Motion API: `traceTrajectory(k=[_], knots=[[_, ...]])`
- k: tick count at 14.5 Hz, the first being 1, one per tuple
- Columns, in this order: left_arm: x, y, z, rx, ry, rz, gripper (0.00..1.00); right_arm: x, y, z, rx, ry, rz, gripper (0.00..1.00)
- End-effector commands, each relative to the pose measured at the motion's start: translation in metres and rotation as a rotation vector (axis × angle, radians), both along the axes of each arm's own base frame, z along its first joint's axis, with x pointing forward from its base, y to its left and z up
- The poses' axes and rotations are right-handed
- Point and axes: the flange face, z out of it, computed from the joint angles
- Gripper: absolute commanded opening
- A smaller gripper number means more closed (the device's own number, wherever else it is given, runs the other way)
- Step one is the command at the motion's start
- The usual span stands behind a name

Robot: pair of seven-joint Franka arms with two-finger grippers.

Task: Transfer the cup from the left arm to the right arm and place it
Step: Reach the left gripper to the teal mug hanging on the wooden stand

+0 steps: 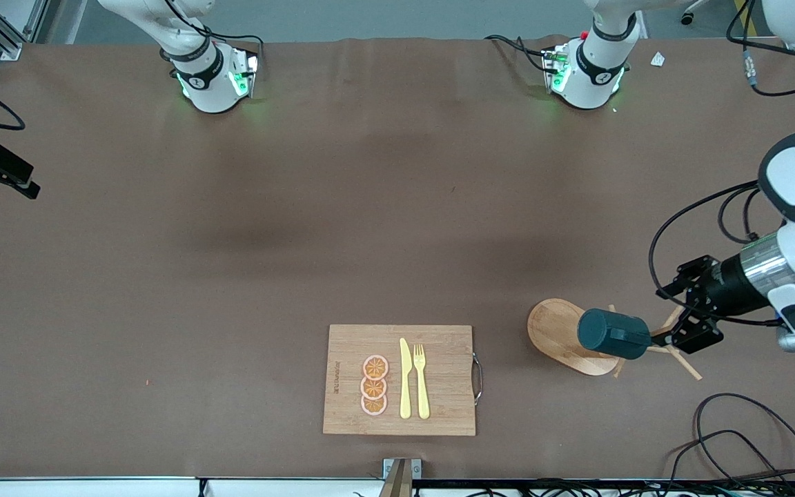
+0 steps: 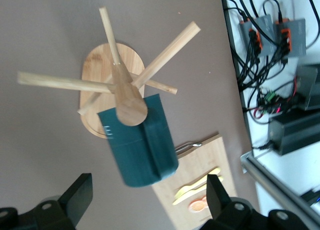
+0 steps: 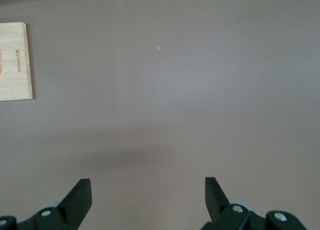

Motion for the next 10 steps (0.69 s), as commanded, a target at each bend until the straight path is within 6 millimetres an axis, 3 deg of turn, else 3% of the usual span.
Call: traceTrajectory(k=[1,10], knots=[[0.015,-0.004,-0.009,-0.042,0.027,0.098,1.00,-0.009,-0.001,0.002,0.014,-0.010,0.004,1.00],[0.020,-0.010,-0.050,-0.061,0.114,0.162,1.00,-0.009,-0.002,0.002,0.014,-0.007,0.003,1.00]])
